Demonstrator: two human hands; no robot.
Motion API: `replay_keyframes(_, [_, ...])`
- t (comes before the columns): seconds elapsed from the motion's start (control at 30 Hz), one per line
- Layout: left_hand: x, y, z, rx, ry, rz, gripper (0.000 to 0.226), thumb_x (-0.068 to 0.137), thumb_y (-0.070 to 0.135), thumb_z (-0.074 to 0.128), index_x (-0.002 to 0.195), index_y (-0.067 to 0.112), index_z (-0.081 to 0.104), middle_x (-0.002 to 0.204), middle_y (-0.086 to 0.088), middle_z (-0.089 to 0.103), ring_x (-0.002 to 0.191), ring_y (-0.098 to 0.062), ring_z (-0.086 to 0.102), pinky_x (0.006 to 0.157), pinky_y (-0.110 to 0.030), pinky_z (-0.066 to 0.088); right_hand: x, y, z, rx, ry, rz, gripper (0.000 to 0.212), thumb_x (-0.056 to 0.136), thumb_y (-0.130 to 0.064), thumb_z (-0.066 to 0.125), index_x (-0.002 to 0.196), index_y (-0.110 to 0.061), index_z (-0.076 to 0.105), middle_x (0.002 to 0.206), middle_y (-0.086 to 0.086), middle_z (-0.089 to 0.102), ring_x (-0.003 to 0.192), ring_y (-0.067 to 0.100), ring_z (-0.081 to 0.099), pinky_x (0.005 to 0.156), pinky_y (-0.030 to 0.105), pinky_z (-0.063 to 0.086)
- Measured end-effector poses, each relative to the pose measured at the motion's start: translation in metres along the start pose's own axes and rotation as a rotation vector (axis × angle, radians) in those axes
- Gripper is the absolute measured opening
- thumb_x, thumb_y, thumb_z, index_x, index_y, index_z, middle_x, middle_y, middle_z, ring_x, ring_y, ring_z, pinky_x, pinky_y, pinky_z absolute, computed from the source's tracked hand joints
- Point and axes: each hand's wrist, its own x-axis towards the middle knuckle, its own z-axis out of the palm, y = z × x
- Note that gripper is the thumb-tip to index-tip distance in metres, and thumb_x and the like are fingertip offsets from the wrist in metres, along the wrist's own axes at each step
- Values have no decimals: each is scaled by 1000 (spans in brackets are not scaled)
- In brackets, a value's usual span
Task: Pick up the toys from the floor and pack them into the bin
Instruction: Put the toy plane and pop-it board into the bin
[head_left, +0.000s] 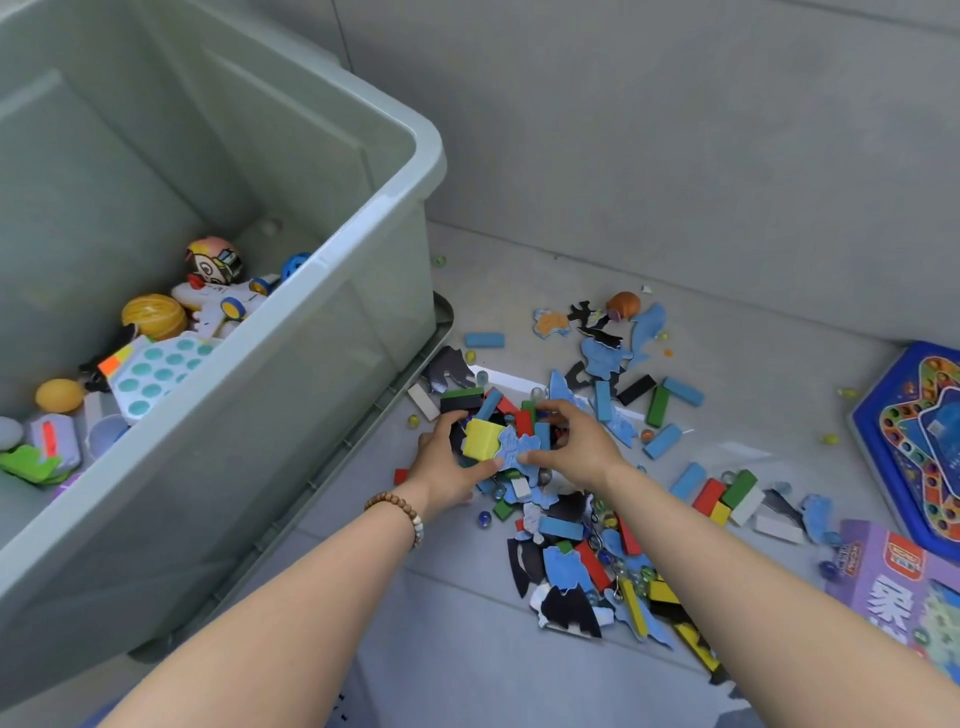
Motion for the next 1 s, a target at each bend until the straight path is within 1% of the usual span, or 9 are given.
replay_keyframes(0.07, [1,2,3,-54,-50,-1,69,78,26,75,135,29,36,134,-4,37,113,-26,53,75,-38,59,-1,0,-4,21,-19,-9,70,70,-29,81,131,-23,47,126,-4,56,92,11,52,83,25,42])
replay_keyframes(0.13, [1,6,6,-134,-89,-1,64,81,21,72,134,24,36,121,-1,51,108,-27,60,78,-37,58,0,2,-8,71,-41,-11,66,71,-27,81,129,-22,49,125,-4,56,81,7,52,80,23,43])
replay_keyframes(0.2, [3,6,8,-195,-103,1,60,84,17,69,134,21,36,110,3,56,107,-25,61,83,-36,56,0,3,-9,116,-64,-27,63,72,-22,80,128,-19,50,127,-4,55,91,5,52,83,21,43])
replay_keyframes(0.27, [7,5,10,-228,-100,2,59,85,18,68,134,19,37,119,-1,58,110,-23,60,91,-40,53,0,4,-7,154,-71,-41,61,73,-16,79,127,-15,52,123,-4,55,104,4,48,86,17,39])
replay_keyframes(0.33, [11,5,10,-251,-87,-10,59,84,21,69,134,18,37,125,-5,57,110,-23,60,93,-43,53,0,2,-4,195,-65,-43,58,73,-14,79,125,-14,55,116,-6,56,105,5,48,86,16,37])
replay_keyframes(0.53, [15,12,12,-456,-153,-93,51,87,20,65,132,18,40,124,-7,58,103,-25,65,79,-33,59,5,4,-1,401,-91,23,43,77,-13,76,118,-16,62,112,0,63,97,14,62,83,25,55])
replay_keyframes(0.67, [12,27,14,-584,-171,-91,47,88,20,63,131,16,43,125,-9,59,105,-26,64,83,-31,57,3,0,-7,523,-75,69,44,77,-18,76,118,-19,59,103,-10,62,94,8,62,90,29,52])
replay_keyframes(0.8, [0,47,10,-591,-204,-54,50,88,20,64,133,15,42,125,-11,59,104,-27,65,79,-30,58,-9,-11,-26,529,-67,36,51,76,-17,76,123,-9,59,117,1,62,97,11,63,73,20,57])
replay_keyframes(1.0, [-48,114,-4,-556,-249,116,47,87,22,65,129,15,45,122,-10,59,99,-22,66,68,-23,58,-63,-62,-88,522,-6,-73,29,79,-12,74,103,-25,63,97,-6,69,82,4,66,60,12,52])
